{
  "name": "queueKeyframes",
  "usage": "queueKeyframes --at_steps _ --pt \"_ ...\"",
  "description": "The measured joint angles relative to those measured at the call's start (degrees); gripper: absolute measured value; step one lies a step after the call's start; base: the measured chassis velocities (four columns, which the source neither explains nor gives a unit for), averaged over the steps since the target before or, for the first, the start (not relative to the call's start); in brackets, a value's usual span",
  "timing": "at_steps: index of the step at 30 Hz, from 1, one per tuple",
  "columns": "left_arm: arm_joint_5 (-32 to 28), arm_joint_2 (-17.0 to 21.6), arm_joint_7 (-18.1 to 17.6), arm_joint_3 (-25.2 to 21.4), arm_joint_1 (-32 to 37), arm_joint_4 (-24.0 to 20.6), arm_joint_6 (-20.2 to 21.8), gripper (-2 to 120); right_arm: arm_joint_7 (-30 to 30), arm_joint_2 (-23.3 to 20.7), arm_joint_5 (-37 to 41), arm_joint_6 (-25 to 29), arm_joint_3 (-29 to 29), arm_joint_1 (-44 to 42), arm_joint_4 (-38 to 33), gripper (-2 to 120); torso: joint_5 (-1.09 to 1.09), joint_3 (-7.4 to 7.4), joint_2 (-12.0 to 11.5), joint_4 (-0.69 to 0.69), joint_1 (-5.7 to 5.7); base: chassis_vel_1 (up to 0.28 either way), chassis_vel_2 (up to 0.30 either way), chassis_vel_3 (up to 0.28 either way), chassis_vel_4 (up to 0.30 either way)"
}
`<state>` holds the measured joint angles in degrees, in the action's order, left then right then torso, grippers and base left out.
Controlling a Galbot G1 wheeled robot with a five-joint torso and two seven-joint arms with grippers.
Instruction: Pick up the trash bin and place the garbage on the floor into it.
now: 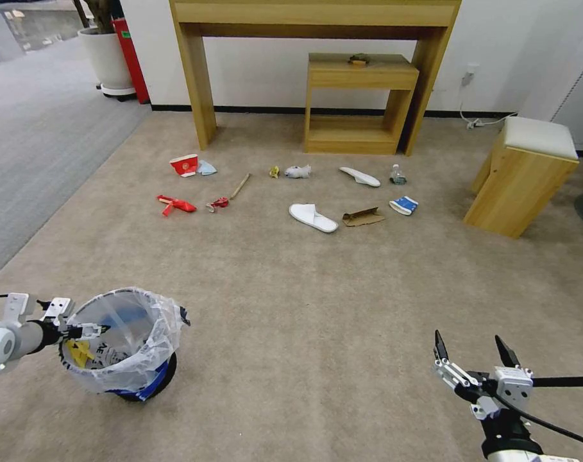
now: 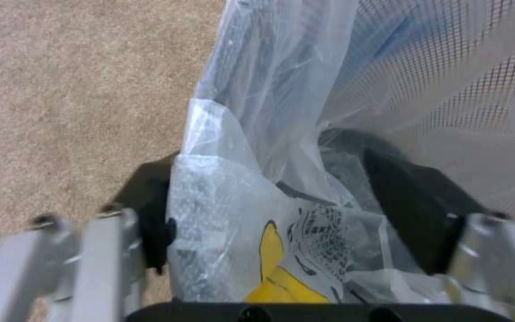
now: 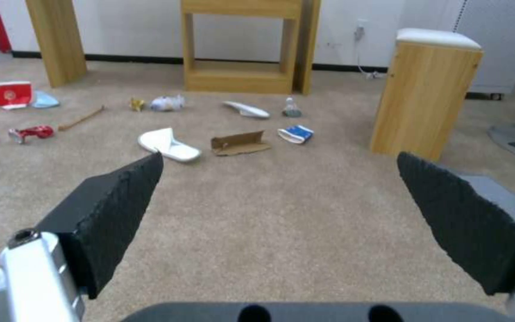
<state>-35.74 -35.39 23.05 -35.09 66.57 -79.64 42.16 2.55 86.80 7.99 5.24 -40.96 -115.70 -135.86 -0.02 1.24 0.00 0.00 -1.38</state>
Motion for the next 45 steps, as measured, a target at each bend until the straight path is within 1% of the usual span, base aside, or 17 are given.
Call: queueKeyframes --at_steps 5,9,12,14,17,22,30,33,34,36,37,39,40,41,42,44,45 --pt "1.67 0.15 0.13 0.08 0.17 -0.42 -0.01 48 0.06 -0.11 0.33 0.03 -0.09 -0.04 0.02 100 0.01 0.00 0.00 0.00 0.00 0.000 0.000 0.000 0.000" --pt "1.79 0.16 -0.06 0.12 0.26 -0.62 -0.04 39 0.11 -0.28 0.78 0.03 -0.30 0.03 0.02 100 0.01 0.00 0.00 0.00 0.00 0.000 0.000 0.000 0.000" --pt "0.64 0.13 -0.09 0.07 0.50 -0.72 -0.09 23 0.14 -0.36 1.09 0.03 -0.48 0.07 0.01 100 0.01 0.00 0.00 0.00 0.00 0.000 0.000 0.000 0.000" --pt "0.22 0.13 0.04 -0.02 0.62 -0.79 -0.09 20 0.14 -0.33 1.11 0.04 -0.48 0.07 0.00 100 0.01 0.00 0.00 0.00 0.00 0.000 0.000 0.000 0.000" --pt "-0.90 0.18 0.78 -0.91 1.46 -1.75 -0.07 5 0.15 -0.30 1.13 0.08 -0.47 0.08 -0.06 100 0.02 -0.01 0.00 -0.01 0.00 0.000 0.000 0.000 0.000" --pt "-2.49 0.25 0.23 -3.20 4.24 -3.99 -0.03 0 0.16 -0.26 1.15 0.16 -0.48 0.17 -0.12 100 0.00 0.00 0.00 0.00 0.00 0.000 0.000 0.000 0.000" --pt "-8.88 0.54 -6.15 -8.03 11.91 -10.58 -0.02 0 0.22 -0.15 1.33 0.24 -0.63 0.32 -0.14 100 -0.03 0.00 0.00 0.00 0.00 0.000 0.000 0.000 0.000" --pt "-16.13 -0.96 -15.51 -11.07 15.56 -17.13 0.00 0 0.29 -0.09 1.35 0.25 -0.64 0.38 -0.14 100 -0.01 0.00 0.00 0.00 0.00 0.000 0.000 0.000 0.000" --pt "-16.13 -0.96 -15.51 -11.07 15.56 -17.13 0.00 0 0.29 -0.09 1.35 0.25 -0.64 0.38 -0.14 100 -0.01 0.00 0.00 0.00 0.00 0.000 0.000 0.000 0.000" --pt "-19.40 -1.80 -19.13 -12.01 16.83 -20.49 0.00 0 0.29 -0.09 1.43 0.25 -0.66 0.34 -0.15 100 0.00 0.00 0.00 0.00 0.00 0.000 0.000 0.000 0.000" --pt "-22.22 -2.57 -22.59 -12.66 17.97 -23.48 0.00 0 0.29 -0.08 1.53 0.25 -0.77 0.28 -0.20 100 0.00 0.00 0.00 -0.02 0.00 0.000 0.000 0.000 0.000" --pt "-23.82 -3.05 -24.77 -12.97 18.53 -24.90 0.00 0 0.29 -0.07 1.63 0.25 -0.83 0.26 -0.21 100 0.01 0.00 0.00 -0.02 0.00 0.000 0.000 0.000 0.000" --pt "-26.00 -3.74 -28.04 -13.29 19.21 -26.71 0.00 0 0.30 -0.06 1.76 0.27 -0.91 0.24 -0.22 100 0.02 0.00 0.00 -0.01 0.00 0.000 0.000 0.000 0.000" --pt "-30.56 -5.09 -34.82 -13.89 20.41 -29.72 0.00 0 0.30 -0.02 1.96 0.31 -0.99 0.22 -0.22 100 0.01 0.00 0.00 -0.01 0.00 0.000 0.000 0.000 0.000" --pt "-30.56 -5.09 -34.82 -13.89 20.41 -29.72 0.00 0 0.30 -0.02 1.96 0.31 -0.99 0.22 -0.22 100 0.01 0.00 0.00 -0.01 0.00 0.000 0.000 0.000 0.000" --pt "-37.53 -7.65 -43.66 -15.30 22.77 -34.26 0.00 0 0.30 0.10 2.13 0.53 -1.05 0.20 -0.02 100 0.01 0.00 0.00 0.00 0.00 0.000 0.000 0.000 0.000" --pt "-37.53 -7.65 -43.66 -15.30 22.77 -34.26 0.00 0 0.30 0.10 2.13 0.53 -1.05 0.20 -0.02 100 0.01 0.00 0.00 0.00 0.00 0.000 0.000 0.000 0.000"
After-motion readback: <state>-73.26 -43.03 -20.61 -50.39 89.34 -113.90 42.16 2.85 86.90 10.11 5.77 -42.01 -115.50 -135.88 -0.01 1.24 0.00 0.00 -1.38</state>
